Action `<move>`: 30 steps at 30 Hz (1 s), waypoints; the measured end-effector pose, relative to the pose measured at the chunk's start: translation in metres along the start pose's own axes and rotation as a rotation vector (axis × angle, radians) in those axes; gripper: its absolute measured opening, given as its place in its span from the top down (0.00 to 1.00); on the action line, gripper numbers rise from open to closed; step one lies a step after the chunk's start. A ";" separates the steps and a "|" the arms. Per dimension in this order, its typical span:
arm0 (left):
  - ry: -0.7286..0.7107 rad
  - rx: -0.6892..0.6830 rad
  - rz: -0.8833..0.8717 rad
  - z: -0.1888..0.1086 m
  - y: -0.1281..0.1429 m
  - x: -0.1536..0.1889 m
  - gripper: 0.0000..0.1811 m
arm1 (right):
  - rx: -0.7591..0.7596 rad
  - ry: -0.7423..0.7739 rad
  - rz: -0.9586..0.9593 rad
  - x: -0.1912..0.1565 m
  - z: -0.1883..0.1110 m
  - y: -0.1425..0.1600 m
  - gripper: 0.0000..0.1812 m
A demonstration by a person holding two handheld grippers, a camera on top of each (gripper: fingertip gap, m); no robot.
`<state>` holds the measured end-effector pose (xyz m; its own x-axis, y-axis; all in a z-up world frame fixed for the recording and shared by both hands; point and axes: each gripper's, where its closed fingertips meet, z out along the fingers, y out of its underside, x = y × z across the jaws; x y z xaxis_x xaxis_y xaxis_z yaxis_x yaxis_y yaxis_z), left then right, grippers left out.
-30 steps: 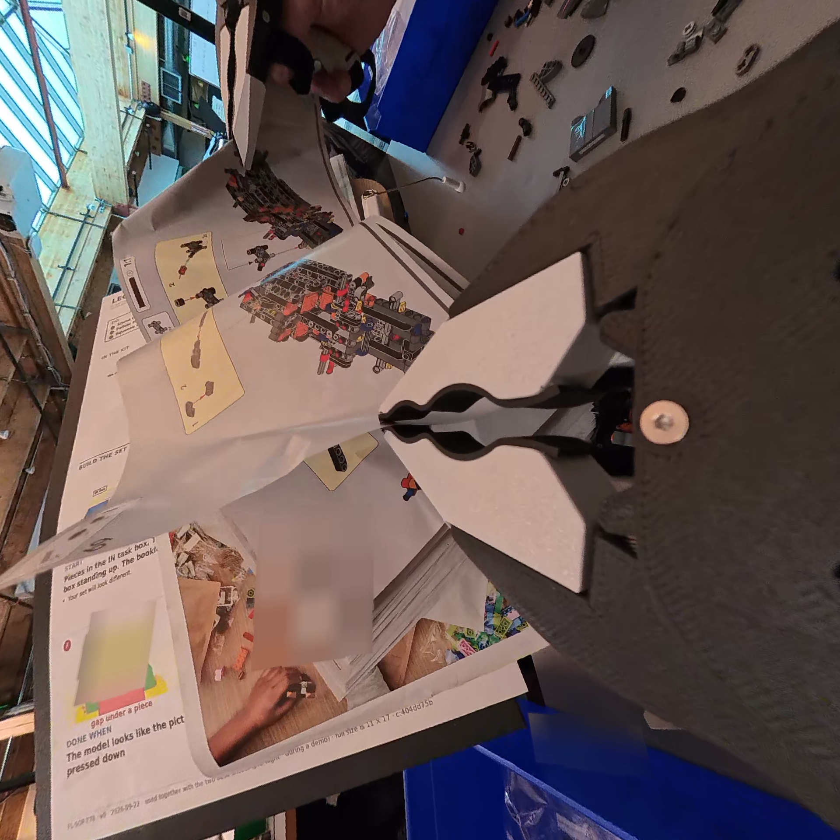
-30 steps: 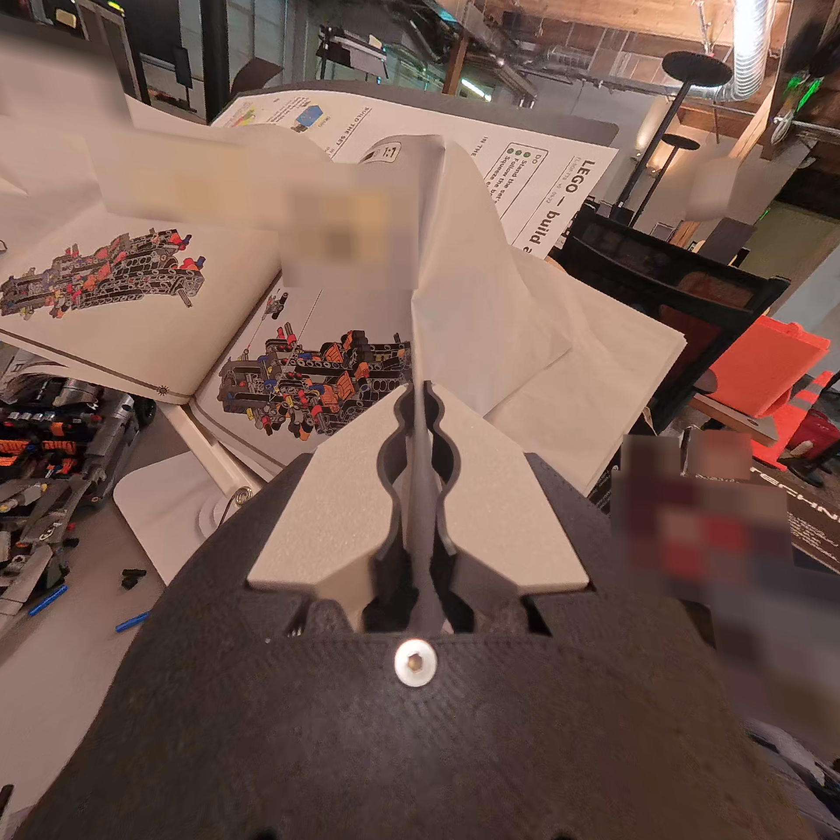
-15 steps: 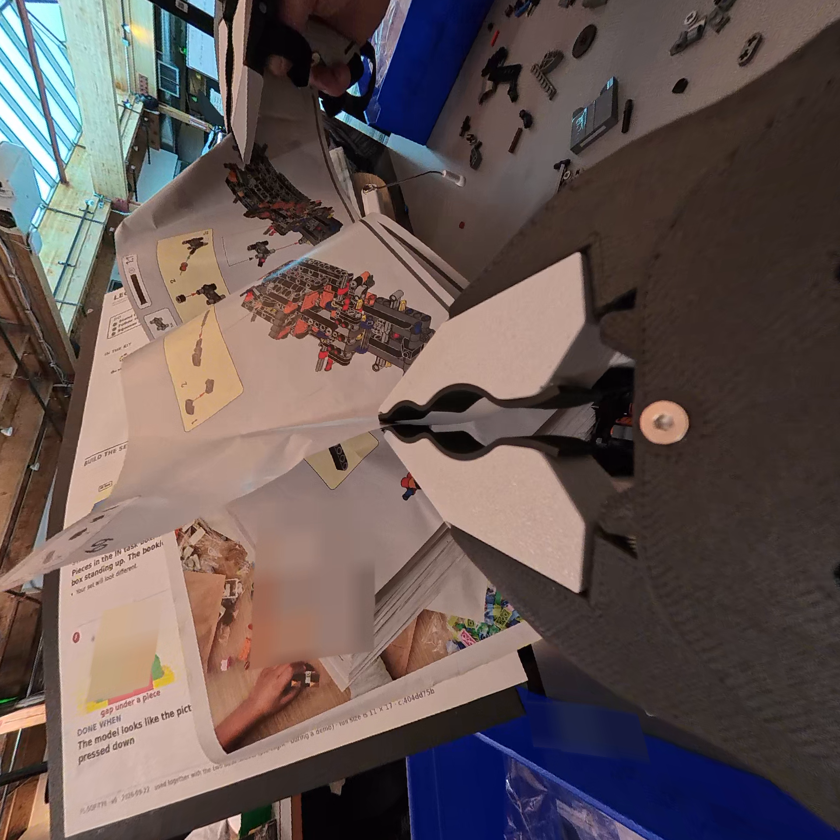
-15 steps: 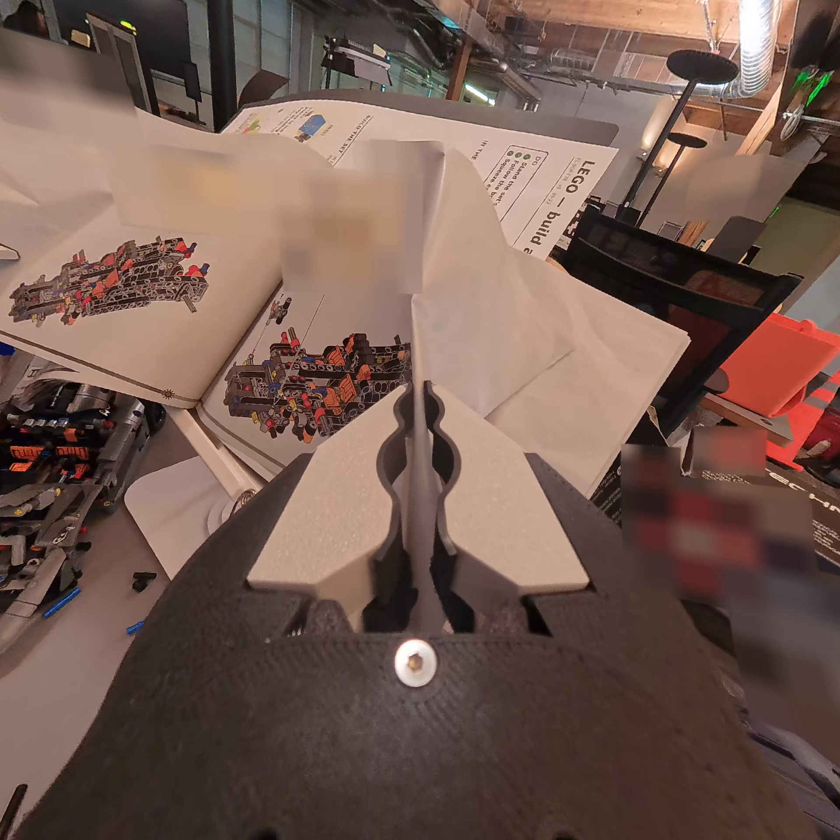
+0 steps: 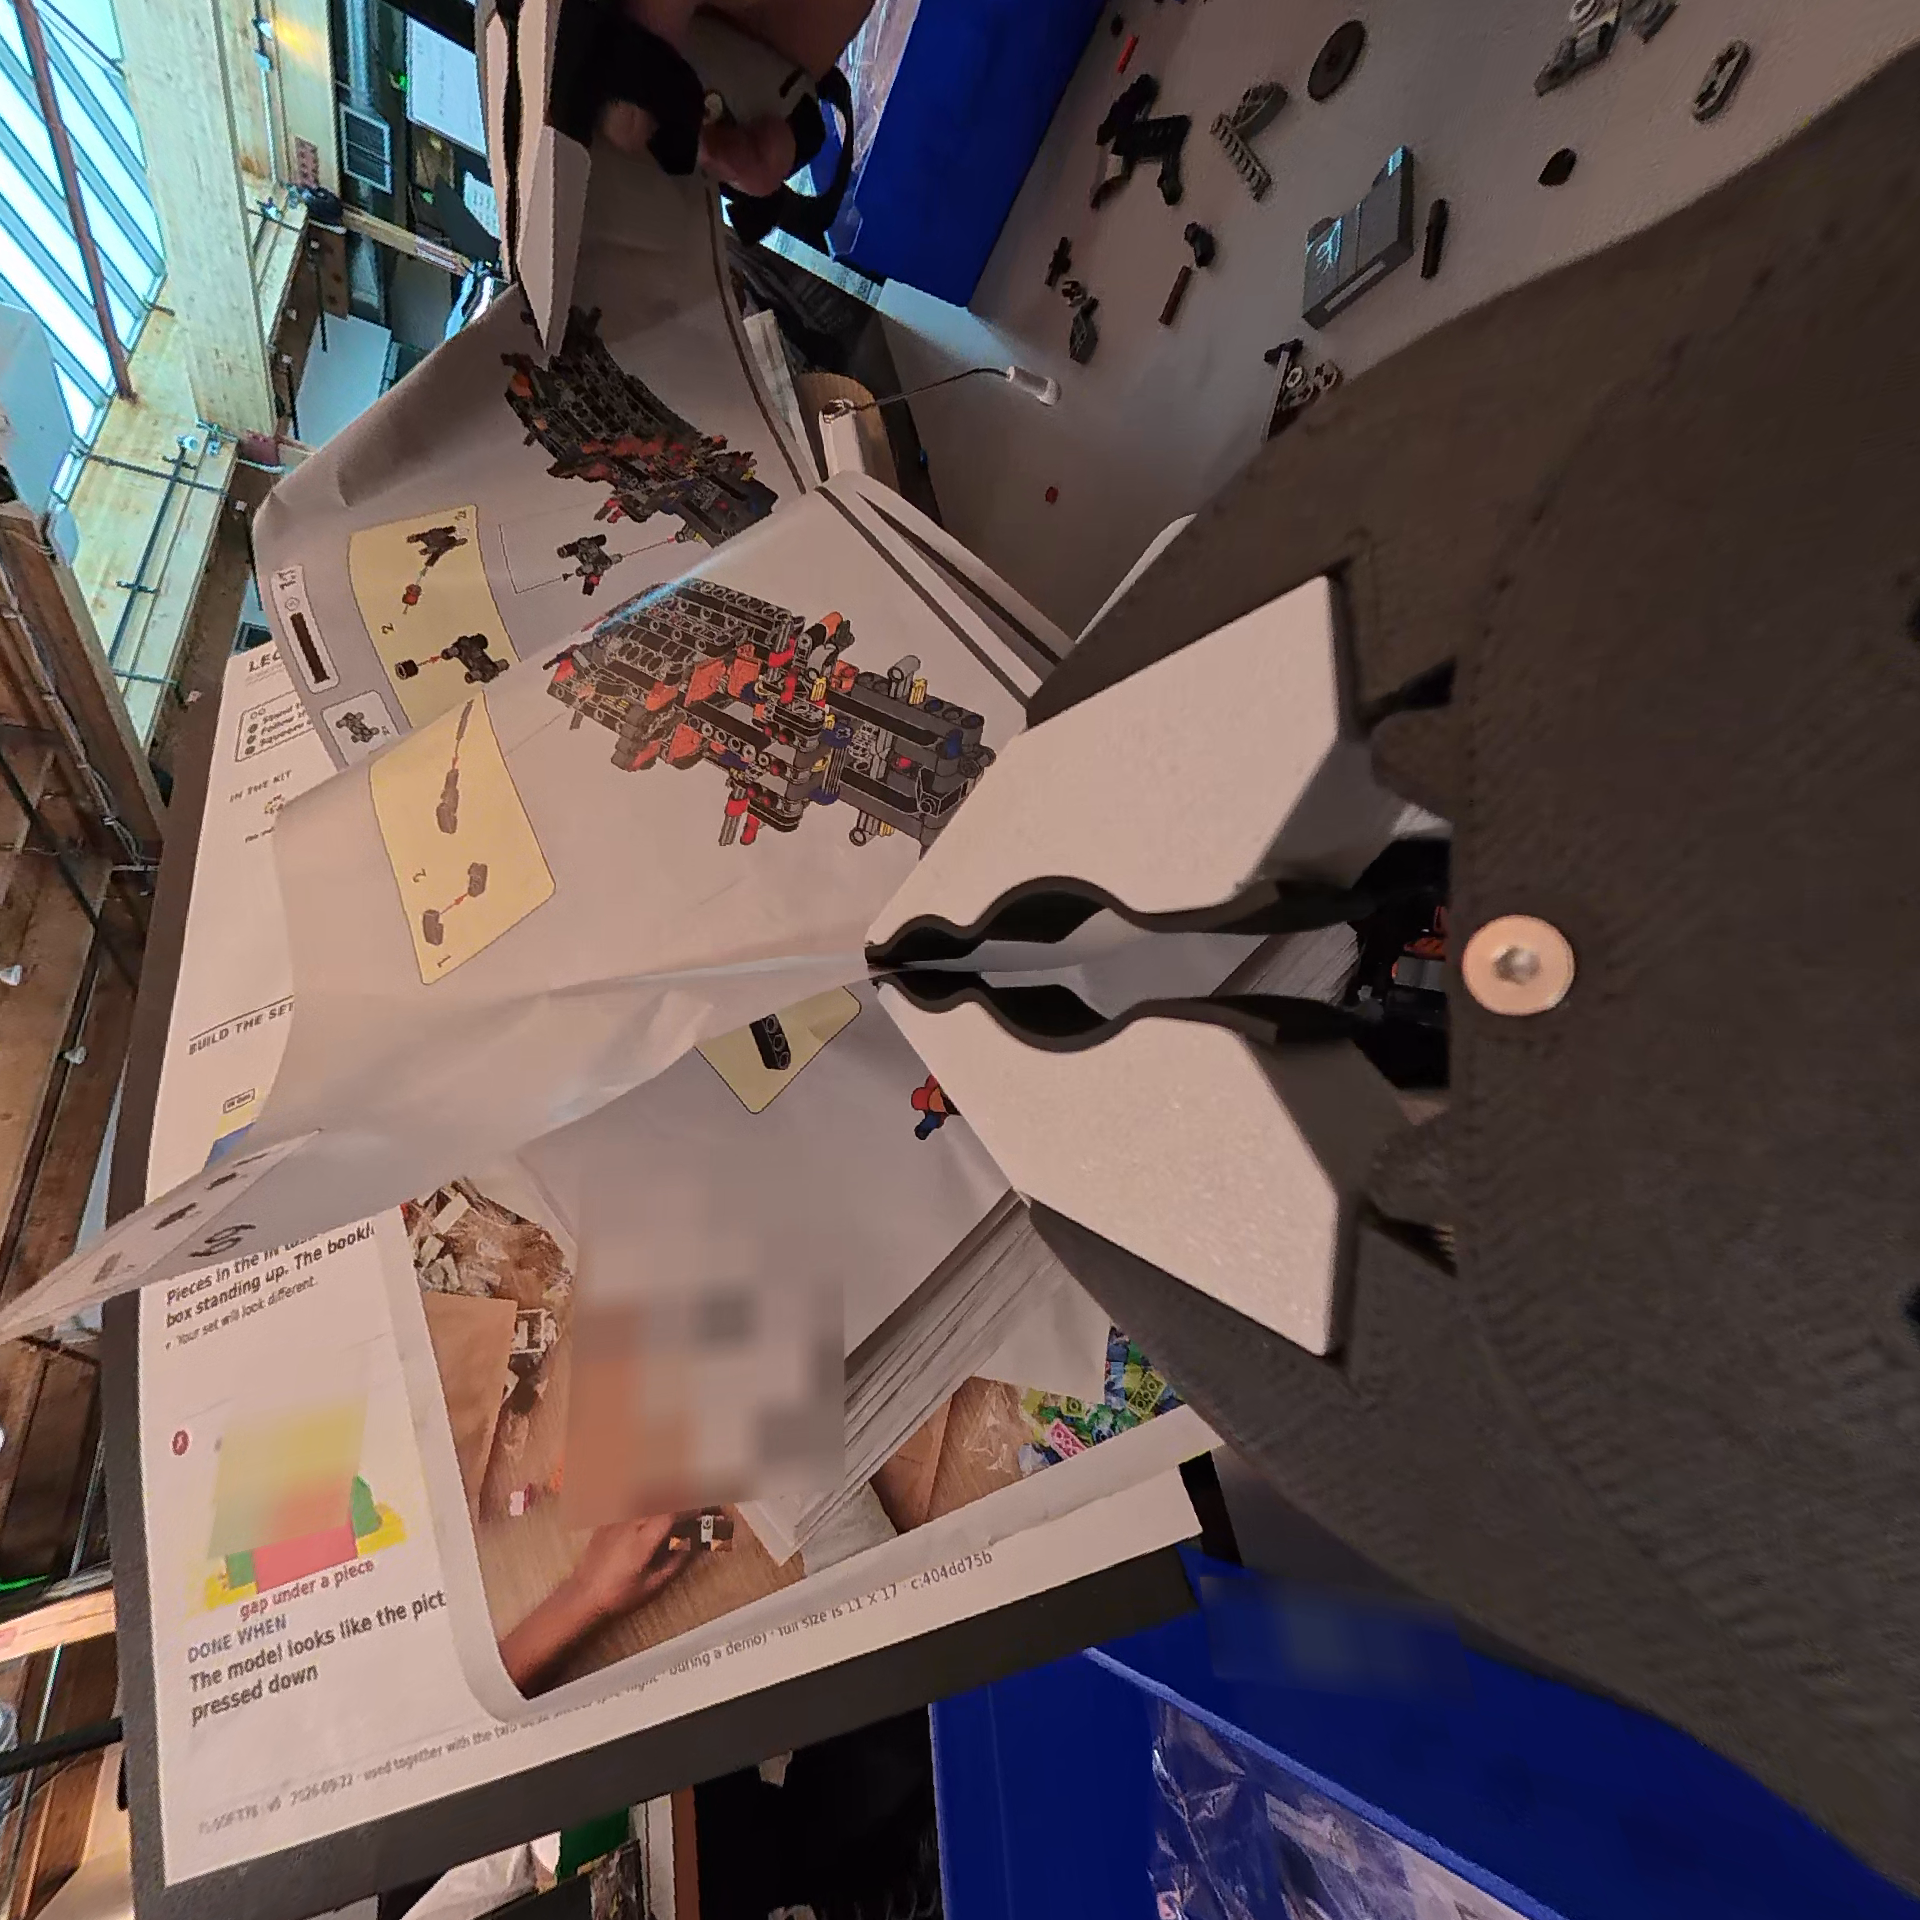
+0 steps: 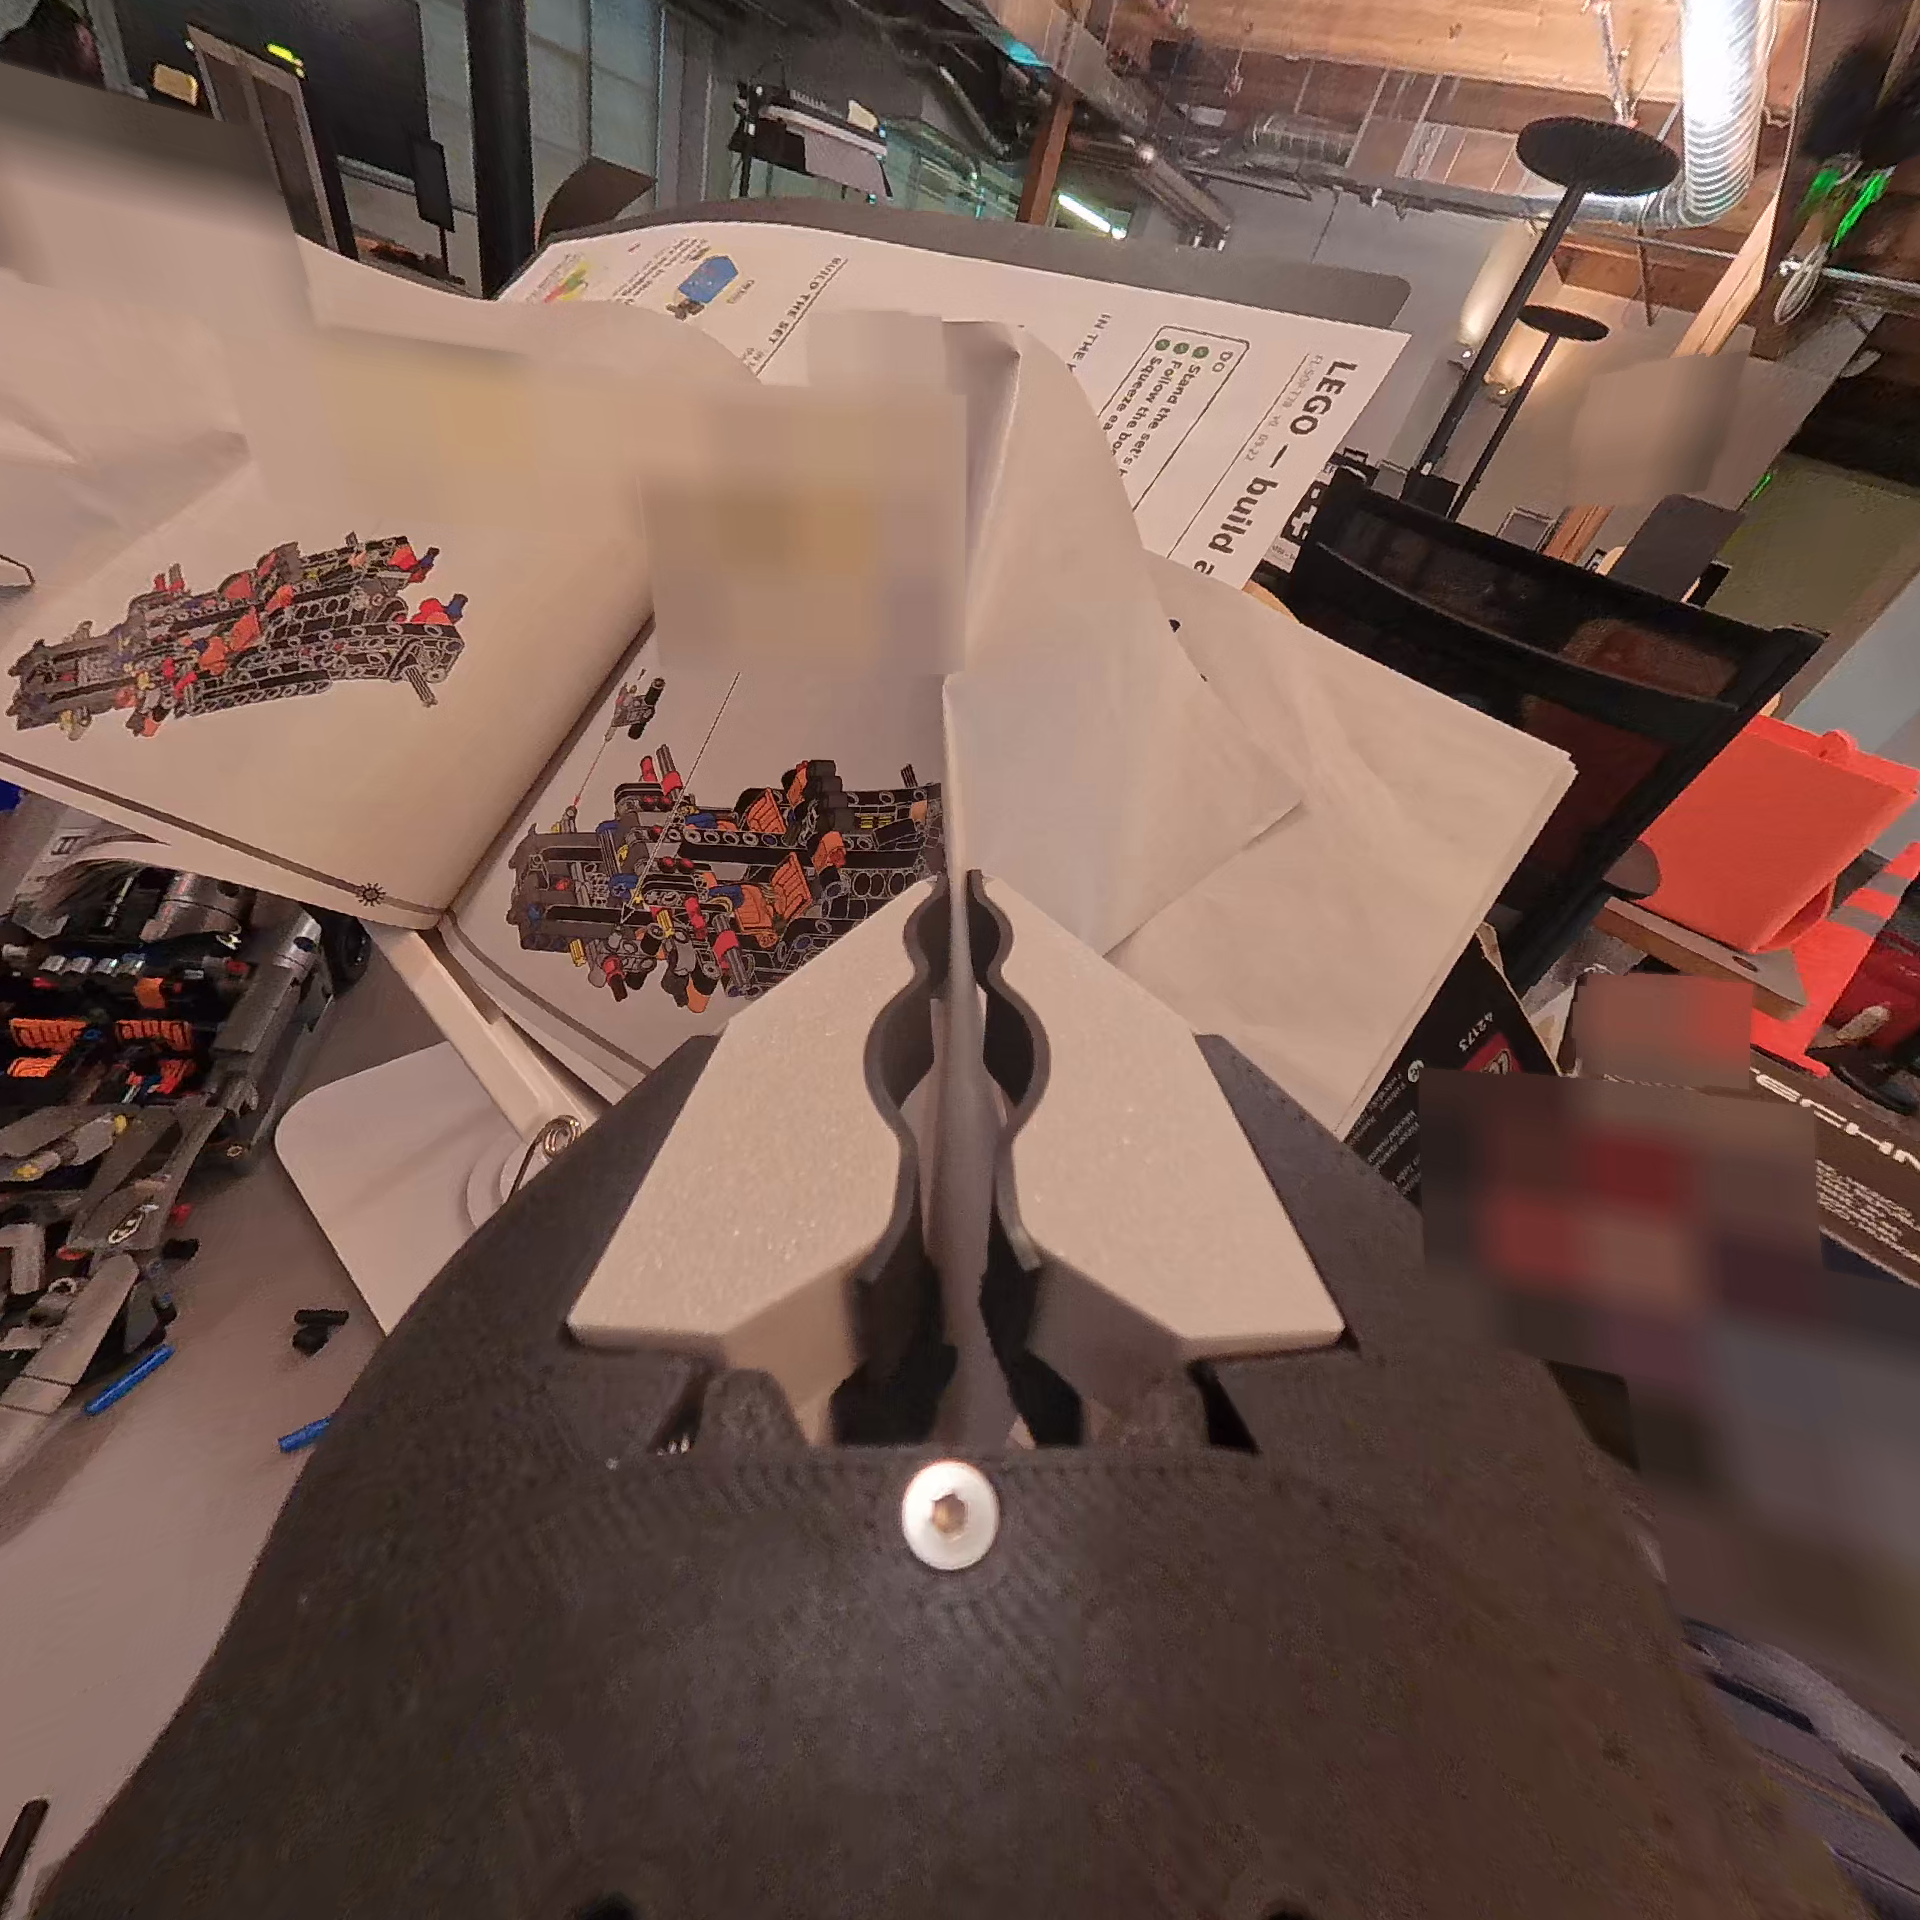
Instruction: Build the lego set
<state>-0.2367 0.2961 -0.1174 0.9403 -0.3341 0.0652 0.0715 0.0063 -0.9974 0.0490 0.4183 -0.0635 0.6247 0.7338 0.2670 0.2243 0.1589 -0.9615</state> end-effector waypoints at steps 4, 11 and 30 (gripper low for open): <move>-0.003 -0.003 0.002 0.000 0.001 0.000 1.00 | 0.002 -0.003 0.008 0.000 0.000 0.000 1.00; -0.003 -0.003 0.003 0.000 0.001 -0.001 1.00 | 0.002 -0.003 0.007 0.000 0.000 0.000 1.00; -0.076 -0.044 0.025 0.001 0.008 -0.012 0.95 | 0.097 -0.142 0.041 -0.031 -0.009 -0.030 1.00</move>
<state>-0.2468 0.3008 -0.1259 0.9643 -0.2617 0.0404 0.0343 -0.0279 -0.9990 0.0293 0.3848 -0.0424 0.5182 0.8259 0.2221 0.1234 0.1848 -0.9750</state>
